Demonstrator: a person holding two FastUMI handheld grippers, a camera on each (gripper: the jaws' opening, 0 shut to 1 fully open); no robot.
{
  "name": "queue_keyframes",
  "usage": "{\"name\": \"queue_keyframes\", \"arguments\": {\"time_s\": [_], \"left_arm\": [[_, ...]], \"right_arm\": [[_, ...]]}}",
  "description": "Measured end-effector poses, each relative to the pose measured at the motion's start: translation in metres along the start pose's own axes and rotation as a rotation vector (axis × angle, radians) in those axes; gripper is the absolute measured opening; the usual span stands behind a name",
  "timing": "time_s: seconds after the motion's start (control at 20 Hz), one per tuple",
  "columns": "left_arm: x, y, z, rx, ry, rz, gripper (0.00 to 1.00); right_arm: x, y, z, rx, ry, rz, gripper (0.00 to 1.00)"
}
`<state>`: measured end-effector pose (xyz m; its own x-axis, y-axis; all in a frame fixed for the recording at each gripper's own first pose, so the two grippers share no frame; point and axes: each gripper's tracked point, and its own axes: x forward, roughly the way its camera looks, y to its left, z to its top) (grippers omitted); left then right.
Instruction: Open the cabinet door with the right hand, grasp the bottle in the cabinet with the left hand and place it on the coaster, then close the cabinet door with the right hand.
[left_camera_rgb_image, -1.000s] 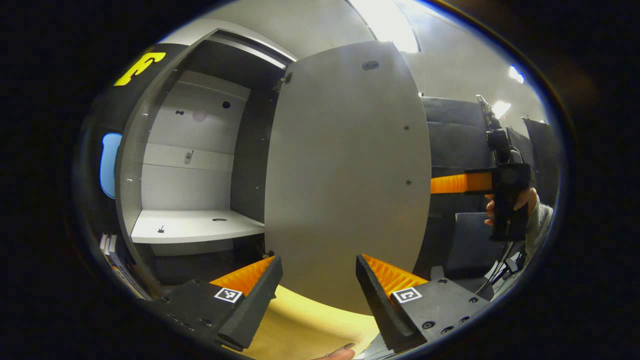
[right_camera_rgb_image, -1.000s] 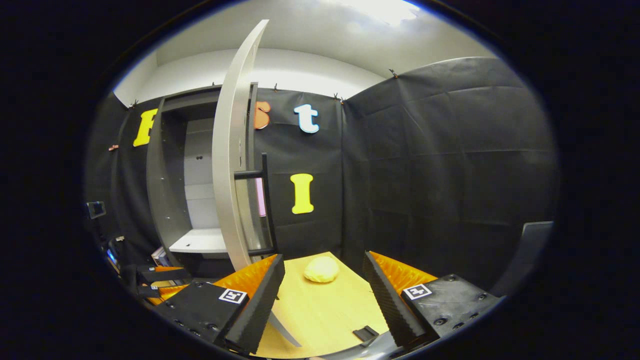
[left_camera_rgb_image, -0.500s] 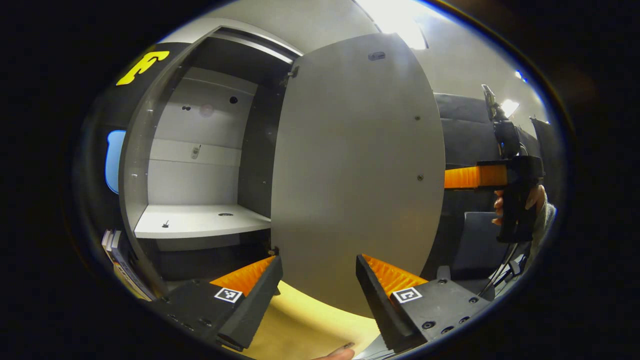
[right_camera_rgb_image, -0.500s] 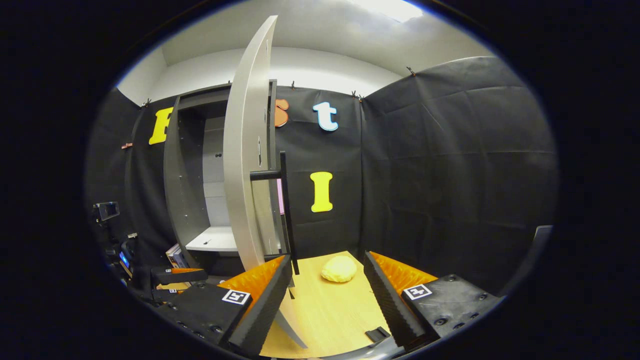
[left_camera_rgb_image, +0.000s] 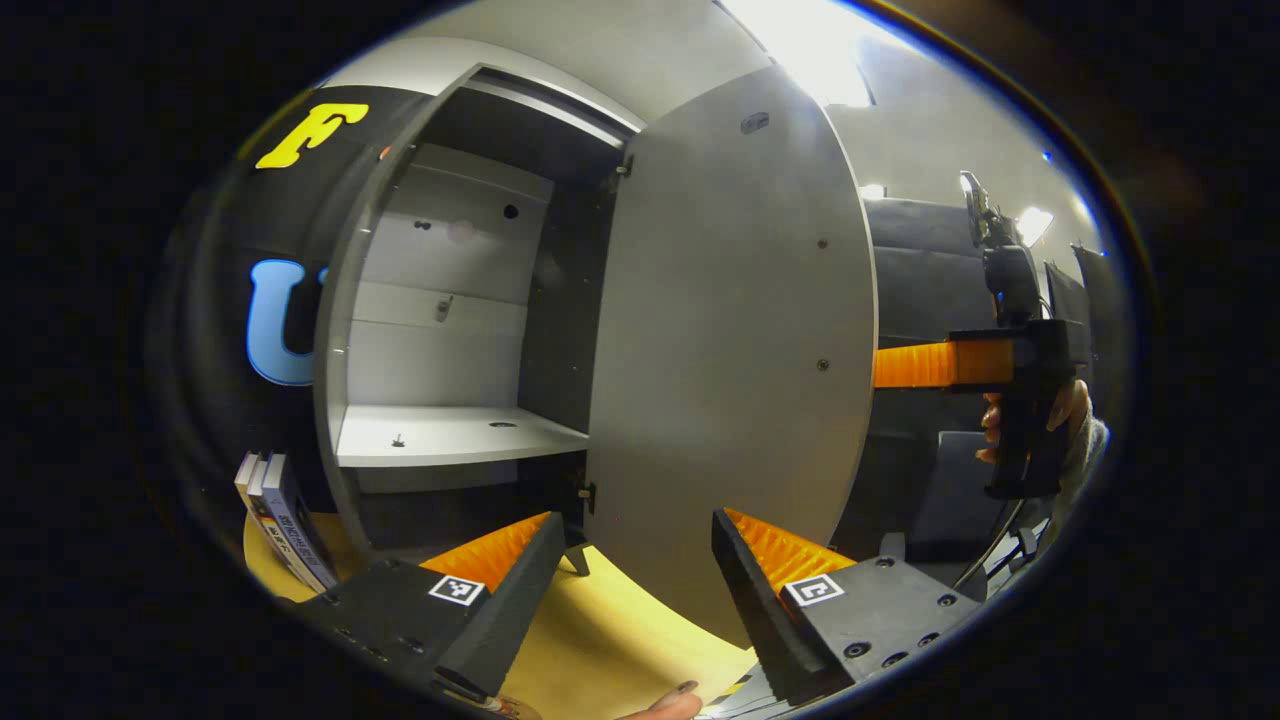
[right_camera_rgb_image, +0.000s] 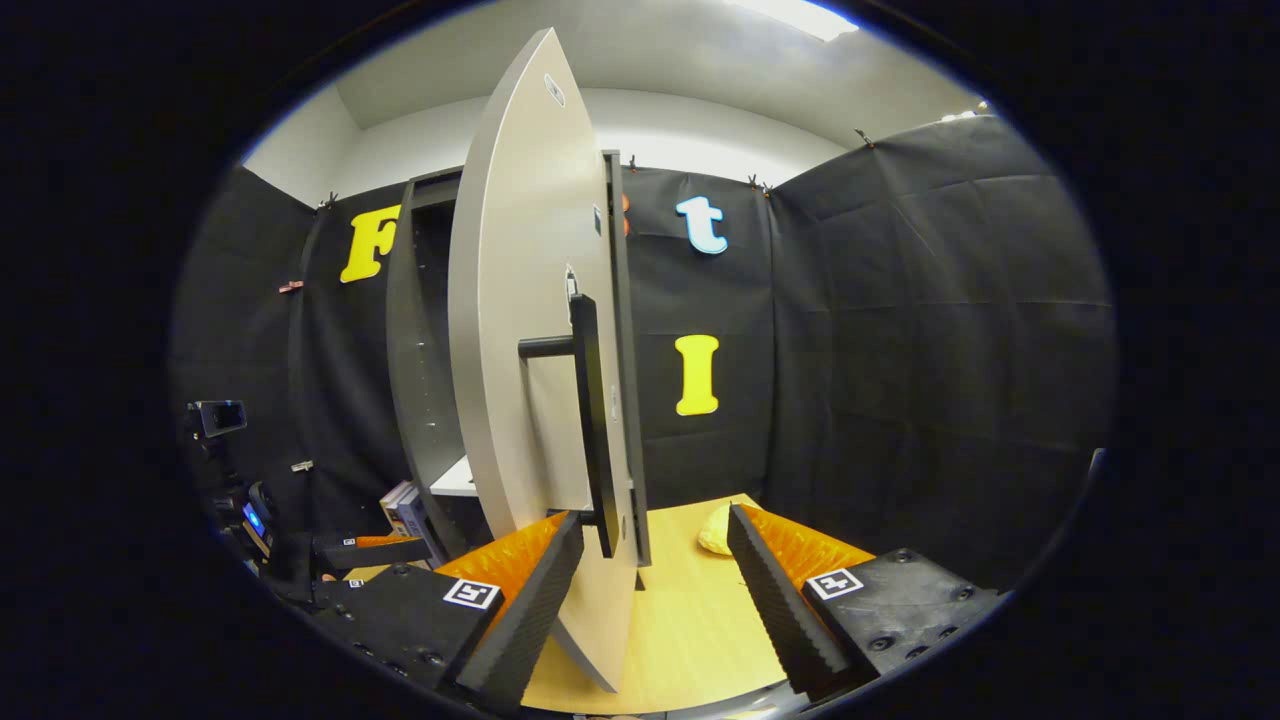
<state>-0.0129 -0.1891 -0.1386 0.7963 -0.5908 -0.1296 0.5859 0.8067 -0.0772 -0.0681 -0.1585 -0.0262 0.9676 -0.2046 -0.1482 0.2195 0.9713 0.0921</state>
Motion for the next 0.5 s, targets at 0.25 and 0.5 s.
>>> {"name": "queue_keyframes", "arguments": {"time_s": [0.25,0.5], "left_arm": [[-0.032,0.027,0.004,0.002,-0.015,0.070,0.93],[-0.055,0.045,0.009,0.000,-0.032,0.117,0.93]], "right_arm": [[0.010,0.046,-0.004,-0.006,0.011,0.095,0.95],[0.023,0.094,-0.013,0.002,0.030,0.208,0.95]]}}
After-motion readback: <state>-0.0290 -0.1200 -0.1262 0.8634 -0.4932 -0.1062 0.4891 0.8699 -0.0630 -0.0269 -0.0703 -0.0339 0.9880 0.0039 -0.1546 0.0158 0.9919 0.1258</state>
